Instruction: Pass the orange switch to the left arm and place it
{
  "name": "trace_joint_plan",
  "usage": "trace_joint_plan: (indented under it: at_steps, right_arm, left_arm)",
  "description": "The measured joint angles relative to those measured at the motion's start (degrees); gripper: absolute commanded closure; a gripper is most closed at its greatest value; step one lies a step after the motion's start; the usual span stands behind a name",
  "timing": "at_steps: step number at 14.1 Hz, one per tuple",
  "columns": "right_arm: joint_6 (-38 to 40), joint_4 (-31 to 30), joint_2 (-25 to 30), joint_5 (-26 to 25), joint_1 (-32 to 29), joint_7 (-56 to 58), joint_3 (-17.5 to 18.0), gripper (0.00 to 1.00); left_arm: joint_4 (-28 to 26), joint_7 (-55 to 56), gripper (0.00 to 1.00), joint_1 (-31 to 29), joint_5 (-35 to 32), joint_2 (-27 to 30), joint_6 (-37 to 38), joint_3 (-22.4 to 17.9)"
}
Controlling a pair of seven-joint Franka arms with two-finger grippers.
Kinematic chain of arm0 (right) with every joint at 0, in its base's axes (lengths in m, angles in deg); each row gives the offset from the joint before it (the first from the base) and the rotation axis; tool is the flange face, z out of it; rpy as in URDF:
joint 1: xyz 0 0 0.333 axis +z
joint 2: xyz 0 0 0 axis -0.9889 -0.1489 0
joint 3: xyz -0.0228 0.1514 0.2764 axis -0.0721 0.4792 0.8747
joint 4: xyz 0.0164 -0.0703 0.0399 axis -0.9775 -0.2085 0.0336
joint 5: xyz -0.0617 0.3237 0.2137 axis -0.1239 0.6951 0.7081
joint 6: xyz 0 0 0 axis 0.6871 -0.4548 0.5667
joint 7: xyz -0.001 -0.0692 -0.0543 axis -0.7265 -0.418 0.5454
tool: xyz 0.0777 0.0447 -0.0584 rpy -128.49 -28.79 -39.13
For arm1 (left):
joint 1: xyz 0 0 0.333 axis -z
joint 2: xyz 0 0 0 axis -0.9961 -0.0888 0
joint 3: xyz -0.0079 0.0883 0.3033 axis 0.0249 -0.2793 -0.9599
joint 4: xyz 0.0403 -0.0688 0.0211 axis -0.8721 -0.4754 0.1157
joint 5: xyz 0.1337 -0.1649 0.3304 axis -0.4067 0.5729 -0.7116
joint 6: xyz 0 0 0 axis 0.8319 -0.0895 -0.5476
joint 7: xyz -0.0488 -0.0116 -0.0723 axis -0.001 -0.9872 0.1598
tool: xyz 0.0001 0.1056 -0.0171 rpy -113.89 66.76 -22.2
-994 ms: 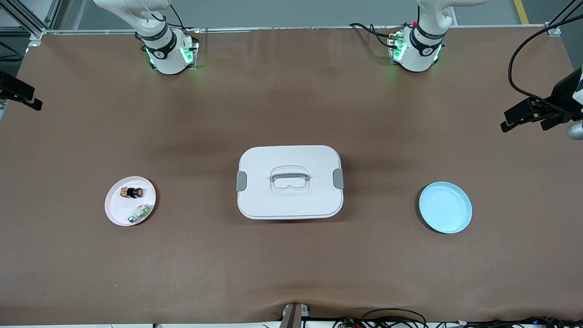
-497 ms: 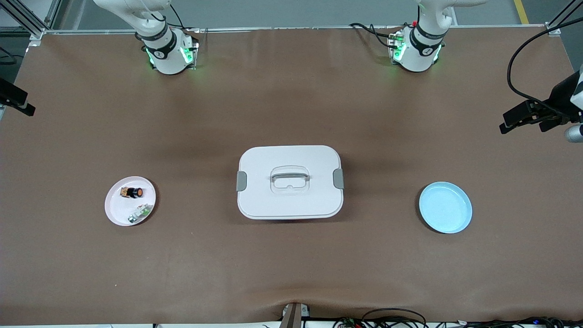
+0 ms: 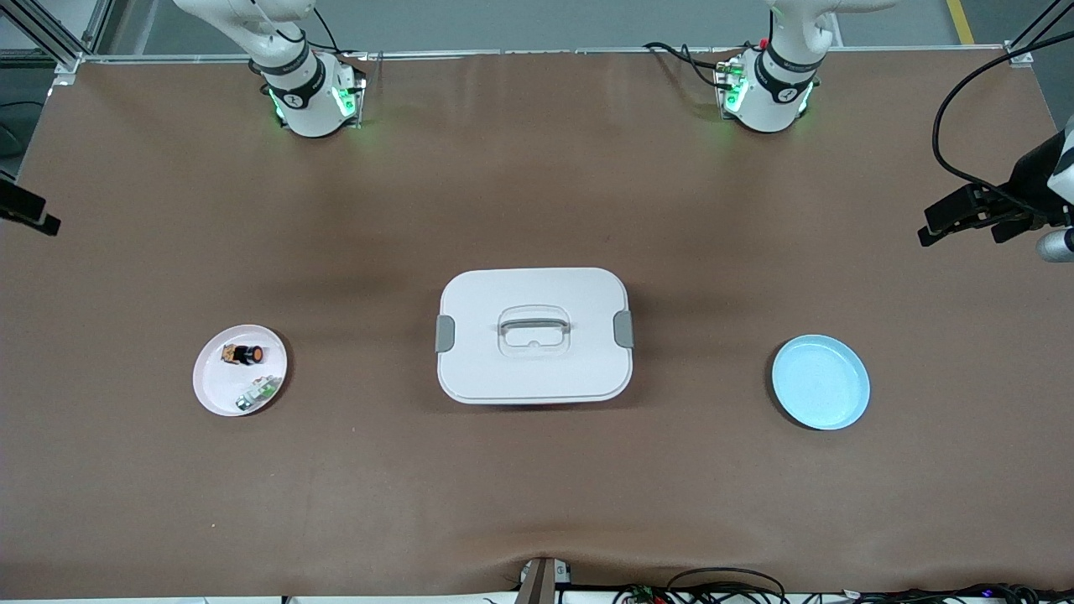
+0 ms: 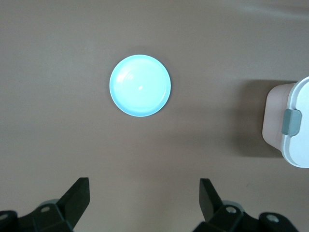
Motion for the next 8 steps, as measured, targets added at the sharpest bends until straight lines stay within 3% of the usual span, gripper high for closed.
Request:
trace_joint_plan:
  at_steps: [6, 8]
  right_arm:
    - [-1.8, -1.2, -4.8, 3.9, -1.7, 0.0, 0.0, 0.0]
    - [-6.5, -4.0, -6.2, 4.3, -1.7, 0.0, 0.1, 0.0]
  left_arm:
    - [0.0, 0.0, 0.0, 0.1, 0.0, 0.0, 0.0, 0.0]
    - [0.0, 0.0, 0.0, 0.1, 0.0, 0.0, 0.0, 0.0]
